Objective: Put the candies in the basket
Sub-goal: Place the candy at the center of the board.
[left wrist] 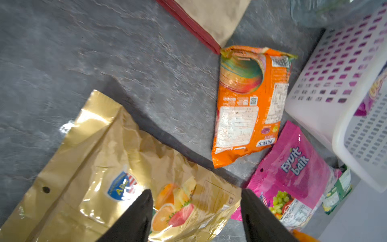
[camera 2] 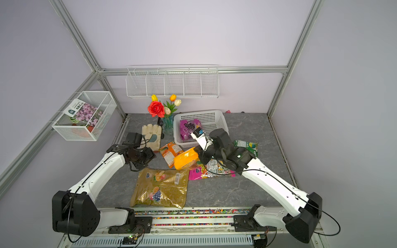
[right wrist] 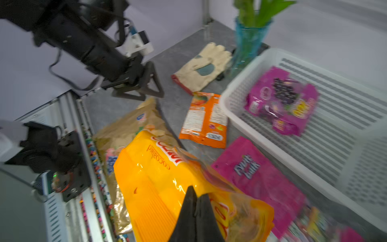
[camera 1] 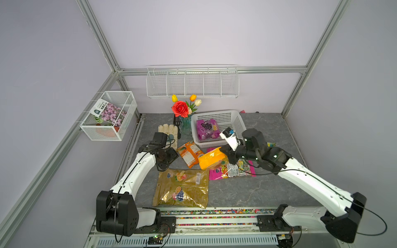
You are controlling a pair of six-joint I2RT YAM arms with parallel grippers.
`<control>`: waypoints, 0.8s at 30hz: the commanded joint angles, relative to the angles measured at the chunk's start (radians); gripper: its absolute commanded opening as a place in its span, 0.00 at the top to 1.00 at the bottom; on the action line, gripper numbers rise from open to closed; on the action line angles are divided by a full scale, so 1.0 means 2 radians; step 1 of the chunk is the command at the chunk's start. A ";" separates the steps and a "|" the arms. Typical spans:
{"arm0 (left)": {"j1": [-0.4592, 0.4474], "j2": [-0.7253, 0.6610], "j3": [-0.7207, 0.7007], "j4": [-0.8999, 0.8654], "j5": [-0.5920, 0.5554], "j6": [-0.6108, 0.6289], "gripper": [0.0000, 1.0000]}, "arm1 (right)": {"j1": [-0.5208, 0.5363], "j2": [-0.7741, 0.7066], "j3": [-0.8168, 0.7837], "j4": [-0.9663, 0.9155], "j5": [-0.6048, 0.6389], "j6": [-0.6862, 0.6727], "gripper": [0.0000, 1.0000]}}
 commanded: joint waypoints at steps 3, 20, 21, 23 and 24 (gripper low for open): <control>-0.052 0.008 0.017 0.034 -0.011 -0.042 0.30 | -0.055 -0.033 -0.041 0.020 0.062 -0.008 1.00; -0.134 0.068 0.028 0.101 0.007 -0.012 0.31 | -0.107 -0.042 -0.222 0.253 0.071 0.045 1.00; -0.138 0.074 0.031 0.103 0.010 -0.010 0.31 | -0.095 -0.044 -0.232 0.265 0.071 0.053 1.00; -0.145 0.089 0.038 0.106 0.018 -0.007 0.31 | -0.069 -0.041 -0.250 0.298 0.070 0.071 1.00; -0.147 0.096 0.042 0.107 0.022 -0.006 0.31 | -0.059 -0.036 -0.255 0.310 0.066 0.080 1.00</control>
